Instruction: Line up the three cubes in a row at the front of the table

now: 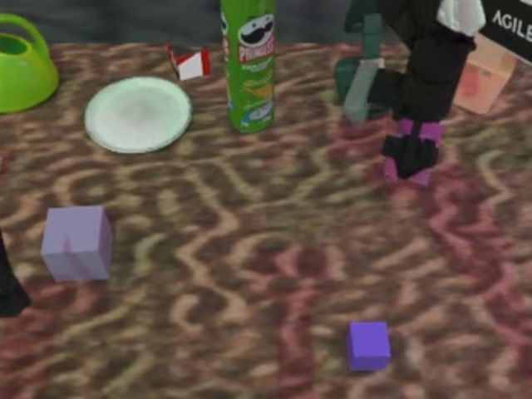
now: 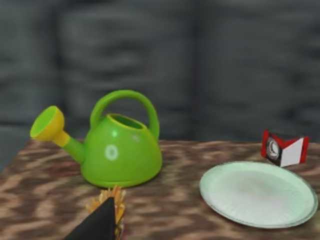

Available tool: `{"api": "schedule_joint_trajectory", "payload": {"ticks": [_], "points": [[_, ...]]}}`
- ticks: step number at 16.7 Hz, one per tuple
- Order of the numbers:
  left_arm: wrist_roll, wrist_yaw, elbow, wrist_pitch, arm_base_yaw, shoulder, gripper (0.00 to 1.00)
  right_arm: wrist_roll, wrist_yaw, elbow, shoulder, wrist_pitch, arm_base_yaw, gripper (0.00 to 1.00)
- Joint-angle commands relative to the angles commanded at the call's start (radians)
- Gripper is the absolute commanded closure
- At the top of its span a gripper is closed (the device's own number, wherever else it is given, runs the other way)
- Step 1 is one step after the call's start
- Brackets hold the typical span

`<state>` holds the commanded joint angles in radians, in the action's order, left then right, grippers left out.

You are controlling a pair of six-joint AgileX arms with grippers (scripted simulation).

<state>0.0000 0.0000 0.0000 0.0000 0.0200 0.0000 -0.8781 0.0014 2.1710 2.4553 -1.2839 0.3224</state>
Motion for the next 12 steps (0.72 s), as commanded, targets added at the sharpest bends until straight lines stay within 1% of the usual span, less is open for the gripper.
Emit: {"api": "schedule_joint_trajectory", "payload": {"ticks": [4,6,9,12], "points": [[0.0,0.0,0.0,0.0,0.0,0.0,0.0,0.002,0.0,0.001,0.001,-0.001,-0.005,1.0],[0.0,0.0,0.0,0.0,0.0,0.0,0.0,0.007,0.0,-0.014,-0.012,0.006,0.01,1.0],[0.0,0.0,0.0,0.0,0.0,0.0,0.0,0.044,-0.001,-0.112,-0.09,0.042,0.1,1.0],[0.0,0.0,0.0,0.0,0.0,0.0,0.0,0.102,-0.002,-0.297,-0.206,0.094,0.244,1.0]]}}
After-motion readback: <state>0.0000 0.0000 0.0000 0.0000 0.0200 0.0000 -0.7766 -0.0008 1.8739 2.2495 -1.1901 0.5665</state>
